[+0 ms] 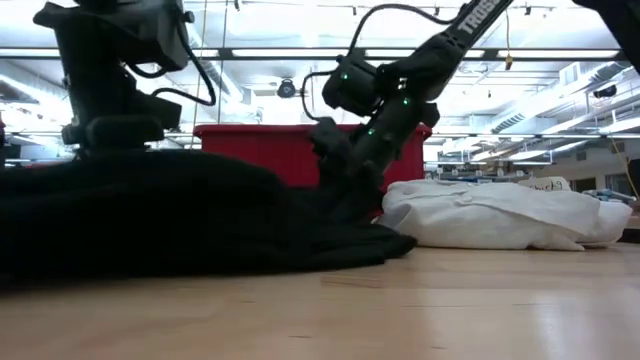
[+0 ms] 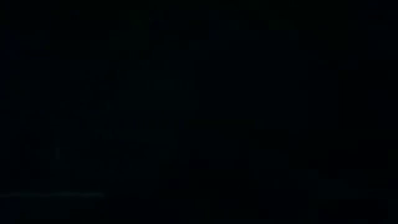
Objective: Fold laundry
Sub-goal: Fold the black shirt
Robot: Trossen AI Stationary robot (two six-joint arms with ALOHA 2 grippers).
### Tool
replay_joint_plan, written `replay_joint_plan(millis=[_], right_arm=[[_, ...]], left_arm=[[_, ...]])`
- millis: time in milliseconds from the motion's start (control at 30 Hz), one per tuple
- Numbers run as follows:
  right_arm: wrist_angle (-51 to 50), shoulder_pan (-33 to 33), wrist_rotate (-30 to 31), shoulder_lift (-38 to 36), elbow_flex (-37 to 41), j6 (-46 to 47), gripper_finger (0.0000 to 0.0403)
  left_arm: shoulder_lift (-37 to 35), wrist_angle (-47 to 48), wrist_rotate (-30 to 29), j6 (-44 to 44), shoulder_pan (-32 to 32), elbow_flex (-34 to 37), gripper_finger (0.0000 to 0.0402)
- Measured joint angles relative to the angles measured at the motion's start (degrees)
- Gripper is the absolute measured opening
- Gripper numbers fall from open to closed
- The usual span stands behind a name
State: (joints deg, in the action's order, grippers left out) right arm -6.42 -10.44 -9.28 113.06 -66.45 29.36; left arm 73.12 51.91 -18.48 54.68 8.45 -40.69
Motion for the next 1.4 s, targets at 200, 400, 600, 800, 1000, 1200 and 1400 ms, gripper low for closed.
replay_joint_plan(millis=[200,400,600,800,1000,1200,1400], right_arm=[[4.0,-2.0,5.2,-4.2,0.1,3.5,0.0174],[5.3,-1.5,2.4,-12.8,0.0,3.0,0.0170],[-0.9,2.5,-1.8,-20.2,0.0,-0.9,0.0169],[-4.1,8.0,2.0,-22.9,0.0,-4.1,0.0169],[-4.3,10.8,3.2,-22.3,0.0,-2.9,0.0169],[-4.3,11.5,3.7,-22.3,0.0,-2.5,0.0169],[-5.1,12.5,-4.1,-22.4,0.0,-3.9,0.0169]], left_arm=[[-7.0,-2.1,-0.8,-3.0,1.3,-2.7,0.0180],[-10.2,-20.7,11.4,-6.6,9.5,-6.3,0.0180],[-4.1,-24.9,13.3,1.7,18.8,-6.2,0.0180],[4.3,-28.7,13.4,5.3,22.6,-6.3,0.0202],[11.0,-26.9,13.5,3.3,22.7,-6.3,0.0244],[15.2,-28.6,13.8,0.5,21.8,-6.8,0.0204],[11.8,-15.9,12.7,-5.7,21.3,-16.7,0.0019]])
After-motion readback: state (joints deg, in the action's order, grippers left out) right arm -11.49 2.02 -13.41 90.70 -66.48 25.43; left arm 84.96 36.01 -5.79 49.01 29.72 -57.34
